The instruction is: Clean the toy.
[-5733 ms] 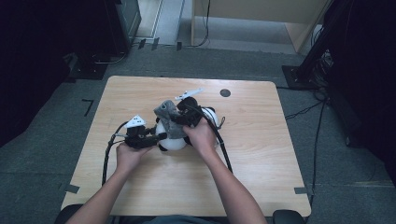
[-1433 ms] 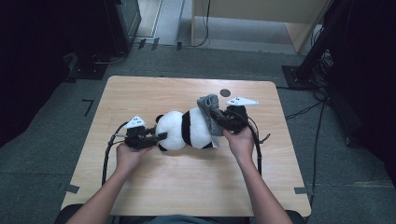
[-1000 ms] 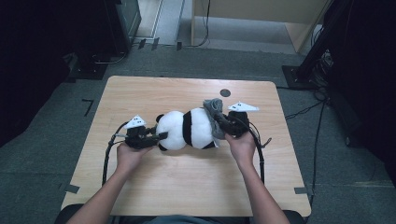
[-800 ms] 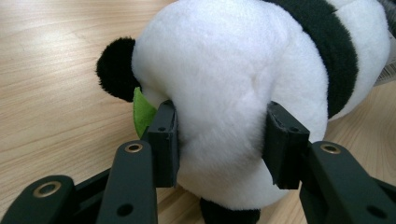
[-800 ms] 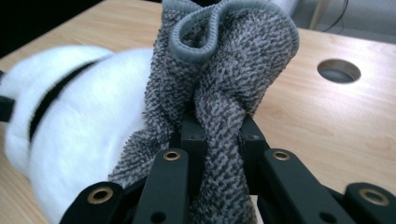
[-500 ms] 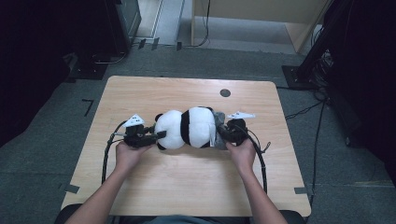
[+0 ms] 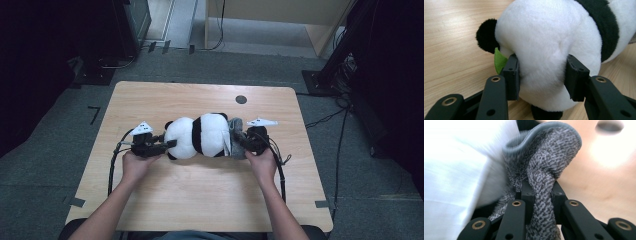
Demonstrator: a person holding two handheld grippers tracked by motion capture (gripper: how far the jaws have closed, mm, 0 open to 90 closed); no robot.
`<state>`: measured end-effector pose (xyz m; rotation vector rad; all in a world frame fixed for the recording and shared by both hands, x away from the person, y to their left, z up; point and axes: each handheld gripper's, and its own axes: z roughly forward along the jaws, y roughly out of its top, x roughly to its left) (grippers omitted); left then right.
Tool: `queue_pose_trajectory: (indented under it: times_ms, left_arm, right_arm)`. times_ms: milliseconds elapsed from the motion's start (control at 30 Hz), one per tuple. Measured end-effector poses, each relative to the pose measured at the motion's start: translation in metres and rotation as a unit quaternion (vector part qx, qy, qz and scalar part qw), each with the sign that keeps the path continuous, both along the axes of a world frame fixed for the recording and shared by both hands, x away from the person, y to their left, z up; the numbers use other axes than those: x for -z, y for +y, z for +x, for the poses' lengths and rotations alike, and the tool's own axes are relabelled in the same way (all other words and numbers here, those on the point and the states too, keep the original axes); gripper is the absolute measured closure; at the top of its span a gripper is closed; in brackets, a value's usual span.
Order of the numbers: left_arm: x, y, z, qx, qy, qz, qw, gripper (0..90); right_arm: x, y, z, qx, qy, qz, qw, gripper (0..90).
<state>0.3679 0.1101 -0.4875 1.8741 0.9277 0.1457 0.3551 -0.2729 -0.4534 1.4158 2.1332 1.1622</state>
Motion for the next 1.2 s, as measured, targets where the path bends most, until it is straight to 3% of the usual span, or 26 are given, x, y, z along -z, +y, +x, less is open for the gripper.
queue_pose_trajectory:
  times_ms: [200,533,633,767,833,900,1067,1200]
  left_arm:
    - [0.000,0.000,0.000,0.002,-0.002,-0.002,1.0000,53.5]
    - [-0.002,0.000,0.002,0.020,-0.008,-0.008,0.9997,54.1]
    - [-0.001,0.001,0.003,0.021,-0.006,-0.011,0.9997,53.6]
    - [0.000,0.001,0.003,0.018,-0.015,-0.007,0.9997,47.4]
    - [0.000,0.001,0.003,0.015,-0.026,-0.004,0.9995,39.3]
    - [0.001,0.003,0.003,0.010,-0.026,-0.009,0.9996,32.0]
    - [-0.003,0.009,-0.005,0.023,-0.024,-0.003,0.9994,33.4]
    - [-0.001,0.012,-0.013,0.033,-0.040,0.001,0.9986,33.2]
  right_arm:
    - [-0.048,0.005,-0.005,-0.019,-0.058,0.015,0.9980,79.3]
    - [-0.086,0.035,-0.001,-0.077,-0.088,0.049,0.9920,79.3]
    - [-0.083,0.049,0.005,-0.101,-0.073,0.039,0.9915,79.2]
    - [-0.067,0.060,0.018,-0.108,-0.036,0.006,0.9935,79.4]
    - [-0.062,0.062,0.020,-0.103,-0.038,-0.014,0.9939,79.5]
    - [-0.061,0.061,0.021,-0.100,-0.036,-0.014,0.9942,79.7]
    - [-0.057,0.060,0.025,-0.094,-0.035,-0.030,0.9945,79.9]
    - [-0.054,0.056,0.031,-0.087,-0.029,-0.023,0.9955,79.9]
